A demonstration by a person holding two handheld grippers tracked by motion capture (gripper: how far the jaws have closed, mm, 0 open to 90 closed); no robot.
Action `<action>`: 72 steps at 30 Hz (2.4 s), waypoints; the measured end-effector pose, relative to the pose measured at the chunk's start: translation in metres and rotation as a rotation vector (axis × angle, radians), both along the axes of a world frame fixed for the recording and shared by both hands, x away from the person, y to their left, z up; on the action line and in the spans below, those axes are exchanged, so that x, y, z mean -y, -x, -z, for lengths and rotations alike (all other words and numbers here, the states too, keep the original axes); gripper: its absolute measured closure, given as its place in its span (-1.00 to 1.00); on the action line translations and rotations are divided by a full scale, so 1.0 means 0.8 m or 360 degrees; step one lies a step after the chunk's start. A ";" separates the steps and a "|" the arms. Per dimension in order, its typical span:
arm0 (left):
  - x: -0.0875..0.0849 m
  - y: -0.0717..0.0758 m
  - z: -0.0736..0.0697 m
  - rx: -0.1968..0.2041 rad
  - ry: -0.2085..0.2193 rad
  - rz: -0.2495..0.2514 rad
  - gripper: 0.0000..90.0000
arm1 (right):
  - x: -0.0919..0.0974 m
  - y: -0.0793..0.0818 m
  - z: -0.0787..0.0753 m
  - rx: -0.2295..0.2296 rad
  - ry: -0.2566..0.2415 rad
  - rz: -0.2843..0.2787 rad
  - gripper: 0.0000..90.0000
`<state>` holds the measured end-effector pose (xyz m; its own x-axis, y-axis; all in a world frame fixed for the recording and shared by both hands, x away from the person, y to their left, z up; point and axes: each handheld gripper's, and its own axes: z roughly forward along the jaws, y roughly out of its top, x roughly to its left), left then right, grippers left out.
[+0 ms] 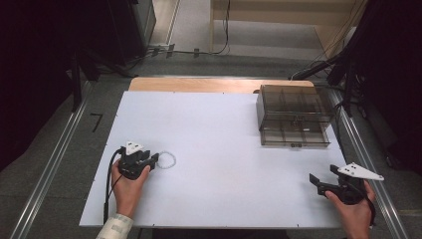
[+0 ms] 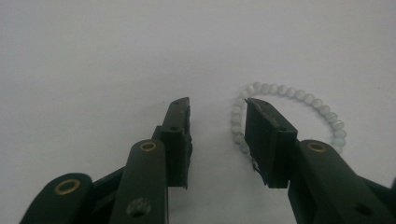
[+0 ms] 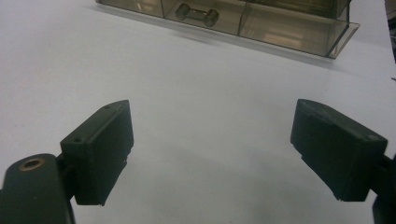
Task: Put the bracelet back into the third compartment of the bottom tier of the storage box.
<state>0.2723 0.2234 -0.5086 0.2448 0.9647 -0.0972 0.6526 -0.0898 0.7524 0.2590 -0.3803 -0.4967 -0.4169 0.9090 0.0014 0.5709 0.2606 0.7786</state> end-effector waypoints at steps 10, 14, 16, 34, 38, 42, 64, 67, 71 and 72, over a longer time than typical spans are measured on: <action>0.012 -0.005 -0.001 -0.0005 -0.0115 0.0043 0.60 | 0.002 0.001 0.000 0.0003 -0.0005 0.0001 -0.74; 0.012 -0.005 0.000 -0.0005 -0.0127 0.0046 0.73 | 0.001 0.001 0.000 0.0008 -0.0003 -0.0001 -0.73; 0.011 -0.005 0.000 -0.0009 -0.0129 0.0050 0.79 | 0.001 0.001 0.000 0.0007 0.0000 0.0001 -0.73; 0.012 -0.007 0.001 -0.0024 -0.0148 0.0081 0.93 | -0.004 -0.003 0.000 -0.0002 0.0006 -0.0012 -0.73; 0.013 -0.006 0.003 0.0001 -0.0165 0.0092 0.94 | -0.005 -0.002 -0.001 0.0009 -0.0005 -0.0016 -0.73; 0.017 -0.004 0.001 0.0018 -0.0203 0.0085 0.96 | -0.006 0.000 -0.002 0.0014 -0.0021 -0.0024 -0.73; 0.061 -0.006 -0.034 -0.0003 0.0049 0.0229 0.97 | -0.004 -0.004 -0.005 0.0001 -0.0084 -0.0014 -0.71; 0.074 -0.010 -0.038 -0.0005 0.0051 0.0258 0.97 | -0.002 -0.004 -0.008 -0.0001 -0.0110 -0.0014 -0.71; 0.092 -0.016 -0.047 0.0013 0.0063 0.0297 0.97 | -0.004 -0.006 -0.008 -0.0016 -0.0102 -0.0025 -0.70; 0.096 -0.018 -0.049 0.0018 0.0063 0.0309 0.97 | -0.005 -0.007 -0.008 -0.0018 -0.0095 -0.0032 -0.70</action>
<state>0.2863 0.1463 -0.4697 0.4271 0.8947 -0.1306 0.6174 -0.1831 0.7650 0.2648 -0.3761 -0.4900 -0.4347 0.8986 0.0599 0.5747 0.2255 0.7866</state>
